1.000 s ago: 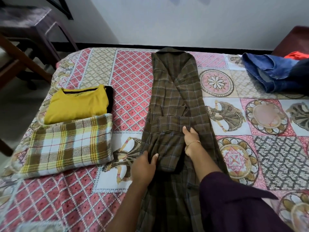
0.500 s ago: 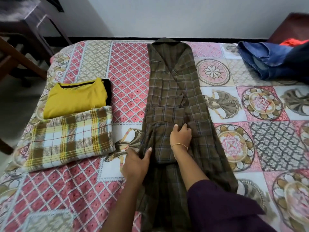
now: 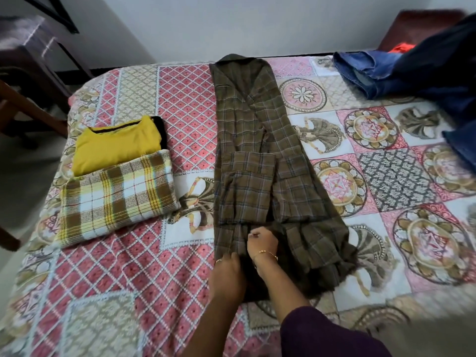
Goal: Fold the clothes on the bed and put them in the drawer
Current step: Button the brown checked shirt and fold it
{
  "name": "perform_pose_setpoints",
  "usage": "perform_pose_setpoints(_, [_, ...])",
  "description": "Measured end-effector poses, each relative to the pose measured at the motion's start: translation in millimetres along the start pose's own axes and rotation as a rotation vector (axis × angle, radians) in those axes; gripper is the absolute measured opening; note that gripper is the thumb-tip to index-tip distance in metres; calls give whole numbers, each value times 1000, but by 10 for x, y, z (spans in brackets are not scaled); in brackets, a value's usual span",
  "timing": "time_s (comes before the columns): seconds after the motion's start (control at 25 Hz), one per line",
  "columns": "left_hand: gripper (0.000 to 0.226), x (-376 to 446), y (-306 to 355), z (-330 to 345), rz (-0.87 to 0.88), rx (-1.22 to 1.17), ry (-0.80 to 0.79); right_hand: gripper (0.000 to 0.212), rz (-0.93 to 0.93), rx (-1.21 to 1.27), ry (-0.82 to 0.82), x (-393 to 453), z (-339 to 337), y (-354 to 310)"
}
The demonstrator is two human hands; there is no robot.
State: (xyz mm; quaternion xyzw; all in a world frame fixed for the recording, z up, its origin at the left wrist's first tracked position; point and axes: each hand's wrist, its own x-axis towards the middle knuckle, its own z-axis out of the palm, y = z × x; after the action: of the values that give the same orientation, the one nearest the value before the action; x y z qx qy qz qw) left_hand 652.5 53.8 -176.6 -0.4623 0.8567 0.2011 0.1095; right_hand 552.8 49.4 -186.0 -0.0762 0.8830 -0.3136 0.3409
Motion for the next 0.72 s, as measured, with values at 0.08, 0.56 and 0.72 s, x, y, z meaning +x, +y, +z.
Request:
perform_pose_setpoints(0.08, [15, -18, 4, -30, 112, -104, 111, 26, -37, 43, -104, 27, -19, -21])
perform_pose_setpoints(0.56, [24, 119, 27, 158, 376, -105, 159, 31, -440, -547, 97, 219, -33, -132])
perform_pose_setpoints(0.72, [20, 272, 93, 65, 43, -135, 34, 28, -375, -514, 34, 293, -11, -244])
